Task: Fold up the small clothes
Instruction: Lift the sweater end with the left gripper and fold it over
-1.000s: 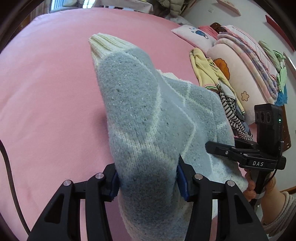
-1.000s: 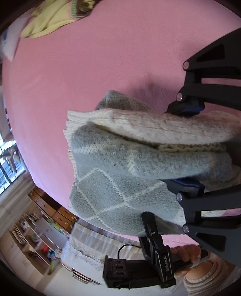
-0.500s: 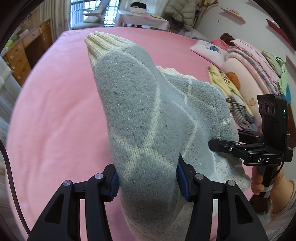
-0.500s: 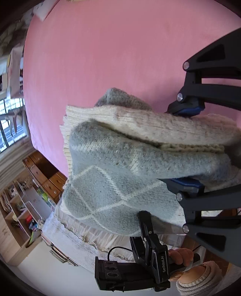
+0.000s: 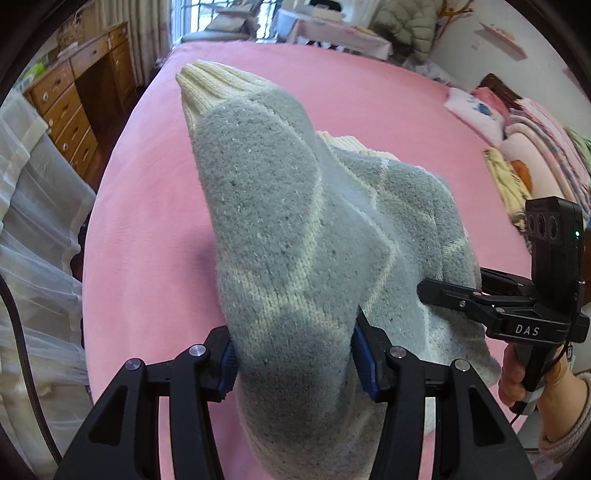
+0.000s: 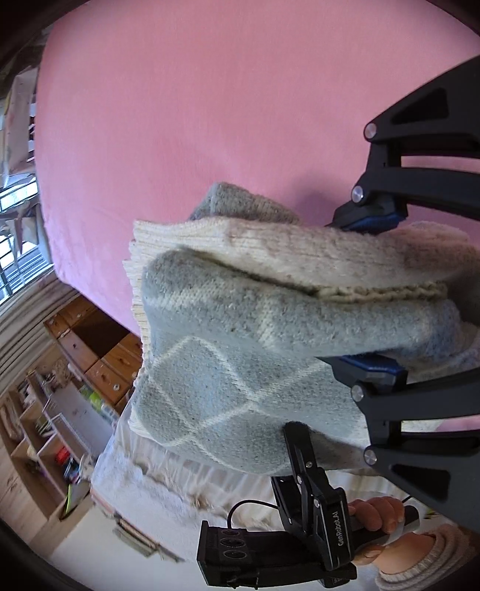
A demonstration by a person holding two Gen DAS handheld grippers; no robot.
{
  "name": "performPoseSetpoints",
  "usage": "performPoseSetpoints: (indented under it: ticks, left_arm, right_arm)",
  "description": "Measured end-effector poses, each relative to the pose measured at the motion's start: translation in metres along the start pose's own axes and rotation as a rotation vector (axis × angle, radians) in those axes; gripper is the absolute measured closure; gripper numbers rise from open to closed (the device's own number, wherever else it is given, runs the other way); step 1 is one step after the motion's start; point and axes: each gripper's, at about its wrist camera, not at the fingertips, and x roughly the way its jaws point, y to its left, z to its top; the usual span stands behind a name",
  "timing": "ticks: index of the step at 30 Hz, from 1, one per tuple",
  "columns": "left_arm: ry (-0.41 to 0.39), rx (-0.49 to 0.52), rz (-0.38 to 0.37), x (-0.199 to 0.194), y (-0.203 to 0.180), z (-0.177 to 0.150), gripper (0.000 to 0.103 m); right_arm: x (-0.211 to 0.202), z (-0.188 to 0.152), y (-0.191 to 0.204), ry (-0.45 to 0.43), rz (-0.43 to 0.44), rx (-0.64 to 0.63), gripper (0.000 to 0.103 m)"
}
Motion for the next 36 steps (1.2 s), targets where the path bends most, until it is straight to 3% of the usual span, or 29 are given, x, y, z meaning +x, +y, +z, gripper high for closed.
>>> performPoseSetpoints:
  ticks: [2,6,14,21,29,33,36]
  left_arm:
    - [0.022,-0.016,-0.013,0.023,0.029,0.008,0.052]
    - [0.042,-0.066,-0.048,0.067,0.047,0.022,0.052]
    - [0.050,-0.047,-0.106,0.116,0.044,0.048,0.051]
    - [0.060,-0.057,-0.118,0.123,0.041,0.044,0.051]
    - [0.045,-0.074,-0.165,0.107,0.051,0.043,0.051]
    - [0.094,-0.066,-0.123,0.129,0.055,0.039,0.049]
    - [0.079,-0.084,-0.112,0.136,0.060,0.037,0.048]
  right_arm:
    - [0.030,0.008,0.003,0.014,-0.024,0.005,0.051]
    - [0.065,0.018,-0.001,0.046,-0.082,0.018,0.051]
    - [0.074,0.036,-0.043,0.049,-0.166,0.087,0.051]
    - [0.074,0.040,-0.061,0.066,-0.165,0.109,0.052]
    - [0.057,0.056,-0.052,0.040,-0.154,0.098,0.052]
    - [0.074,0.050,-0.067,0.088,-0.167,0.138,0.052]
    - [0.085,0.046,-0.078,0.084,-0.157,0.159,0.051]
